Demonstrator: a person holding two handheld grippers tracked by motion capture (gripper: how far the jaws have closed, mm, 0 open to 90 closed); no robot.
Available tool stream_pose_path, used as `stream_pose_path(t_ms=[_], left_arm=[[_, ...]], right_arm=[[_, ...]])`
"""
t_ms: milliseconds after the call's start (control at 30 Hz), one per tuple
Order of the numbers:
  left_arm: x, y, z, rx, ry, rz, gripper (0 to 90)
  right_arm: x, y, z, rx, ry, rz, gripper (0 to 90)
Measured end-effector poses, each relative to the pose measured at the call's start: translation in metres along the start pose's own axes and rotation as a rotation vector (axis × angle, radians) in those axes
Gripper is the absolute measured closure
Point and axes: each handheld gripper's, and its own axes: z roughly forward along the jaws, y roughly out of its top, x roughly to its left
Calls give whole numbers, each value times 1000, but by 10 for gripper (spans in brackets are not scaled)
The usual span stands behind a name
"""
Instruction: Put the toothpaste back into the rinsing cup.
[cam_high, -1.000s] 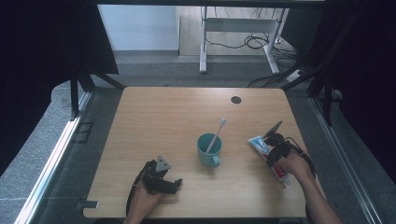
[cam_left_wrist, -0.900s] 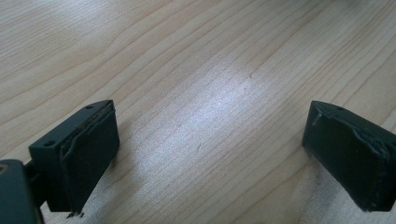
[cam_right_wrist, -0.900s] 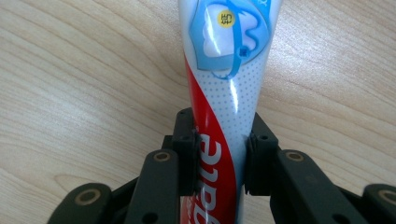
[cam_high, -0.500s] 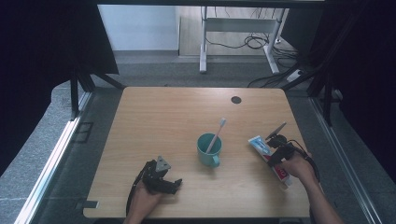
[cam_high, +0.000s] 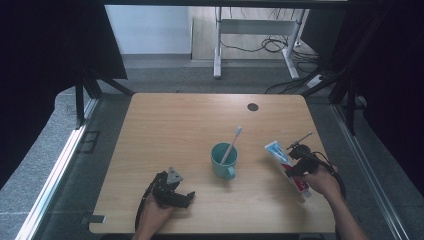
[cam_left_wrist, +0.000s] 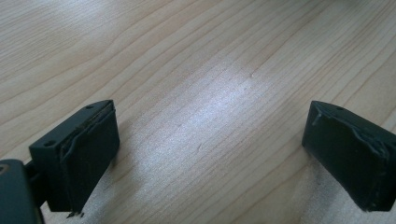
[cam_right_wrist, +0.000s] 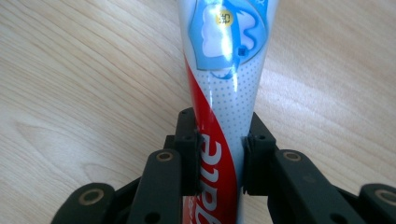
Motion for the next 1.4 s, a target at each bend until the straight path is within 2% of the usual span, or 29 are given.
stream_pose_path(t_ms=[267,600,833,1400], left_arm=[[0,0,0,0,0,0,38],[0,0,0,0,1,-1,38],[0,0,0,2,1,0,38],[0,0,0,0,2,-1,39]], right_arm=[[6,-5,-10,-98,22,-25,720],[13,-10,-16,-191,64,-38,720],[21,-13,-19,-251,70,-59,721],[36,-10,-30,-407,124,-89,721]])
